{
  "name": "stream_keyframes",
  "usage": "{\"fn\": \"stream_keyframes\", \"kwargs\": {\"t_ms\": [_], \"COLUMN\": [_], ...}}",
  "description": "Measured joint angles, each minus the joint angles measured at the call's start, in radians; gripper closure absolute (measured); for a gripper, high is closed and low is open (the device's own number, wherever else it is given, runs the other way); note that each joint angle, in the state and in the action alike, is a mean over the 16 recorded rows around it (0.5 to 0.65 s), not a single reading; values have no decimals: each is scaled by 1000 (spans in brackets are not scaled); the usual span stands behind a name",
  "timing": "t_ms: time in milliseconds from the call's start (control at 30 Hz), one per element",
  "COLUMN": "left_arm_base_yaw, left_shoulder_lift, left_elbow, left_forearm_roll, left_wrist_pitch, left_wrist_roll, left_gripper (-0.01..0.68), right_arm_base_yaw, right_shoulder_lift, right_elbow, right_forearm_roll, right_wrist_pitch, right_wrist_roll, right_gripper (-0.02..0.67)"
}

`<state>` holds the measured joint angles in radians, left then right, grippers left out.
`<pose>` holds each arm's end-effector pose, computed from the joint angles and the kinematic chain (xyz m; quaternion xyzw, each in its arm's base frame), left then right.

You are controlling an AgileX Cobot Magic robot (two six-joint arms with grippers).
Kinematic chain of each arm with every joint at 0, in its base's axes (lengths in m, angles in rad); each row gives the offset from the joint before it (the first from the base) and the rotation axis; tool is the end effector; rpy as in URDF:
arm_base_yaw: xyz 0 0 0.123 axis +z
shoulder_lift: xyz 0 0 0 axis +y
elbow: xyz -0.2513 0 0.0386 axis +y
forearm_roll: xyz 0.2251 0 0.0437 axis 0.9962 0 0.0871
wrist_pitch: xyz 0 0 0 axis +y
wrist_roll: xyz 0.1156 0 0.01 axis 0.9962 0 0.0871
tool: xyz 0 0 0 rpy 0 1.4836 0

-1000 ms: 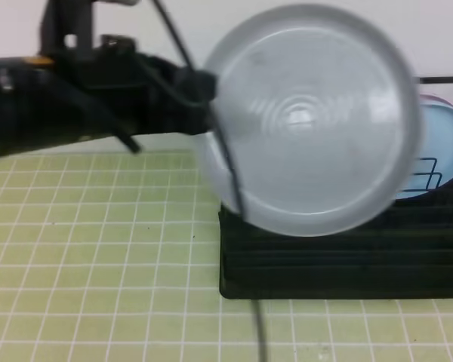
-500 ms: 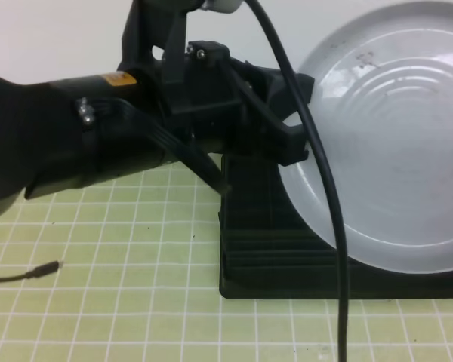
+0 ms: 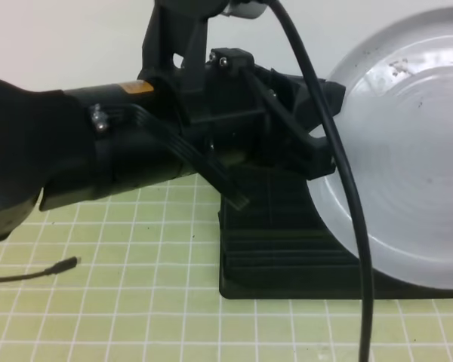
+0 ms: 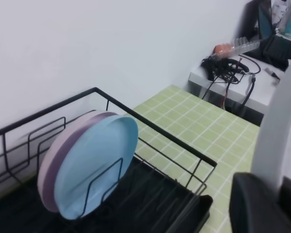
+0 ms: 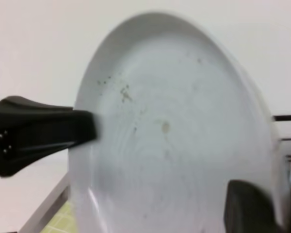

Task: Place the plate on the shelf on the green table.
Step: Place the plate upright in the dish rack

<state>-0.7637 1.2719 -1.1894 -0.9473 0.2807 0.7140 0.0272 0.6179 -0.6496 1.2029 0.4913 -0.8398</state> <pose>0.2003 -0.2280 0.3812 0.2759 0.7089 -0.3784 0.5275 0.1436 0.0551 0.3434 -0.0487 0.7277 0.2772 0.6255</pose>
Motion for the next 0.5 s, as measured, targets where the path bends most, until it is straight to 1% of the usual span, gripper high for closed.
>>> {"fn": "stream_keyframes", "kwargs": {"t_ms": [100,200,300,400,500], "left_arm_base_yaw": [-1,-1,-1,0,0], "left_shoulder_lift": [0,-4,-15,-38,-71], "left_elbow": [0,-1,-3,-6,-9], "left_forearm_roll": [-10,-18,-23,-22,-3], "left_wrist_pitch": [0,-1,-1,-1,-1], "left_wrist_roll": [11,28,51,76,101], "left_gripper": [527,434,337,254,214], "right_arm_base_yaw": [0,0,0,0,0], "right_shoulder_lift": [10,25,51,93,155], "right_elbow": [-5,-18,-46,-93,-159], "right_forearm_roll": [12,20,12,-36,-125], "right_wrist_pitch": [-28,-68,-103,-129,-141], "right_wrist_roll": [-52,-131,-225,-312,-383], "right_gripper": [602,644,652,652,652]}}
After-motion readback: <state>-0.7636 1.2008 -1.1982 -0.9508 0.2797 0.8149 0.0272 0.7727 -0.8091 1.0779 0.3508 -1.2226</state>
